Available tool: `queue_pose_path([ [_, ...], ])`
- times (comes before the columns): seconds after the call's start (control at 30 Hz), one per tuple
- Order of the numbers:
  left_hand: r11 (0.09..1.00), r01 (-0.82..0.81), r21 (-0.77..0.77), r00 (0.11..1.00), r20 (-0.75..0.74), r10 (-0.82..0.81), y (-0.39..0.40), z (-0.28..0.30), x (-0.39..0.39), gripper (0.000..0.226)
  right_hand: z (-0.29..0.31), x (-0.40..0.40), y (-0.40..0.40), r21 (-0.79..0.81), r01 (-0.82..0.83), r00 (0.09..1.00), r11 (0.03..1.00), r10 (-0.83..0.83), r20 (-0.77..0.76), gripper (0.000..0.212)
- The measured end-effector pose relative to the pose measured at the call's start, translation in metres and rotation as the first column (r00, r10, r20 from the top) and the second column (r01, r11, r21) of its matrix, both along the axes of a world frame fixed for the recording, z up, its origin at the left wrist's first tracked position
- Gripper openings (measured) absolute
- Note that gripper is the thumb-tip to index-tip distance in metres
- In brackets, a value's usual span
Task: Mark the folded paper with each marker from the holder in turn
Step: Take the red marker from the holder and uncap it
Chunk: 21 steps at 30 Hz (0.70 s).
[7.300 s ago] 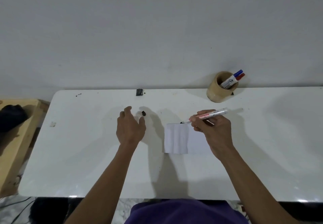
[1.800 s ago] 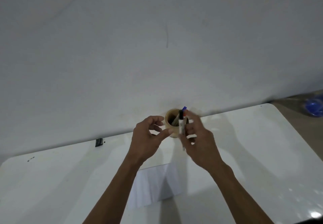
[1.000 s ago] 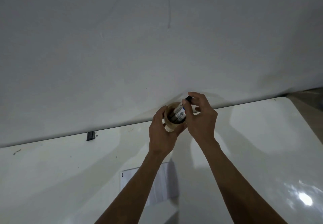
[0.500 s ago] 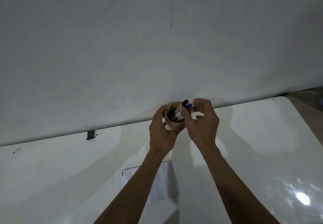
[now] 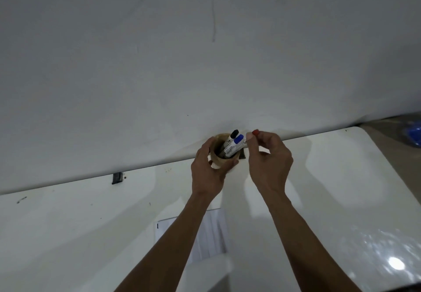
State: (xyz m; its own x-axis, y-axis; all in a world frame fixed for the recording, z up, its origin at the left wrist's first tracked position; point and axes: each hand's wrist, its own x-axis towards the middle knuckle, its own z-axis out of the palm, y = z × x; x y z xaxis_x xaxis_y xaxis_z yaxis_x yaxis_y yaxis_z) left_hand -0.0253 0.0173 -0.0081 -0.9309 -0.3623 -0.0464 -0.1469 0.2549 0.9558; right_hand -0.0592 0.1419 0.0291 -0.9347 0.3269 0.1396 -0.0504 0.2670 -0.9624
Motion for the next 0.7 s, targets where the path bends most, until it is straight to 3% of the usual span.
queue_pose_path([
  [0.13, 0.999, 0.024, -0.035, 0.999, 0.040, -0.022, -0.004, 0.004, 0.004, 0.070, 0.038, 0.007, 0.010, -0.147, 0.056, 0.996, 0.988, -0.066, -0.062, 0.009],
  [0.23, 0.996, 0.016, -0.093, 0.995, 0.102, -0.007, -0.015, 0.010, 0.014, 0.086, 0.063, 0.019, 0.017, -0.174, 0.018, 0.990, 0.985, -0.041, -0.135, 0.012],
  [0.33, 0.998, -0.049, -0.043, 0.997, 0.065, 0.052, -0.028, 0.033, 0.036, 0.067, 0.074, 0.037, 0.015, -0.171, -0.086, 0.990, 0.981, 0.065, -0.124, 0.009],
  [0.4, 0.998, -0.063, -0.013, 0.997, 0.035, 0.063, -0.039, 0.051, 0.058, 0.045, 0.071, 0.053, 0.007, -0.153, -0.189, 0.981, 0.970, 0.182, -0.060, 0.006],
  [0.47, 0.999, -0.026, 0.033, 0.999, 0.042, 0.025, -0.052, 0.066, 0.081, 0.028, 0.060, 0.073, -0.004, -0.104, -0.304, 0.949, 0.947, 0.310, 0.049, 0.016],
  [0.6, 0.996, 0.082, 0.033, 0.993, 0.083, -0.084, -0.081, 0.085, 0.130, 0.023, 0.043, 0.120, -0.032, -0.095, -0.516, 0.817, 0.851, 0.522, 0.246, 0.033],
  [0.7, 0.993, 0.121, -0.007, 0.986, 0.114, -0.119, -0.099, 0.085, 0.168, 0.018, 0.037, 0.153, -0.052, -0.077, -0.607, 0.747, 0.791, 0.601, 0.283, 0.034],
])
